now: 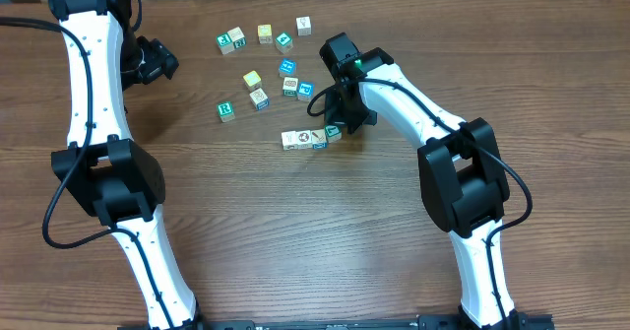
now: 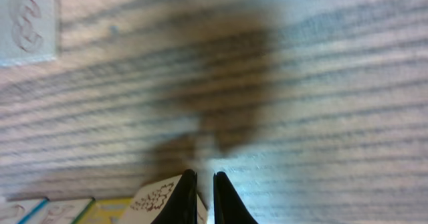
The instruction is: Form a horizontal line
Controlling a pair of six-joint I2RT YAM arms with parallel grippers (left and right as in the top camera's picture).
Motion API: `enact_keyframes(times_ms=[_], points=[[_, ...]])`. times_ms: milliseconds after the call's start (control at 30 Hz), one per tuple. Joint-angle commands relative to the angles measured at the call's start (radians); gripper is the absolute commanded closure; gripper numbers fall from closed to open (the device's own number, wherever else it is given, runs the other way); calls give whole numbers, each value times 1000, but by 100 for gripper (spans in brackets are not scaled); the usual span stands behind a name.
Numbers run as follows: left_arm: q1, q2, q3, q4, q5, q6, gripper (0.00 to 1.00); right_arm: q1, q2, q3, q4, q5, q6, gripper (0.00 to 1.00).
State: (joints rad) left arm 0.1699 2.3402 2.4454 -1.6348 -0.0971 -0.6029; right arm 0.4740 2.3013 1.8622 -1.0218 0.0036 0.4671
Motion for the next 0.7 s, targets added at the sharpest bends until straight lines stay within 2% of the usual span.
enact_keyframes(times_ms=[0, 267, 433, 667], points=[[-7, -6, -3, -2, -2, -3, 0, 2, 1, -2, 19, 5, -7, 94], [-7, -6, -2, -2, -2, -3, 0, 2, 1, -2, 27, 63, -7, 94], [-7, -6, -3, -2, -2, -3, 0, 2, 1, -3, -31, 61, 1, 95], [-7, -6, -2, -2, -2, -3, 0, 3, 1, -3, -63, -7, 0, 95]])
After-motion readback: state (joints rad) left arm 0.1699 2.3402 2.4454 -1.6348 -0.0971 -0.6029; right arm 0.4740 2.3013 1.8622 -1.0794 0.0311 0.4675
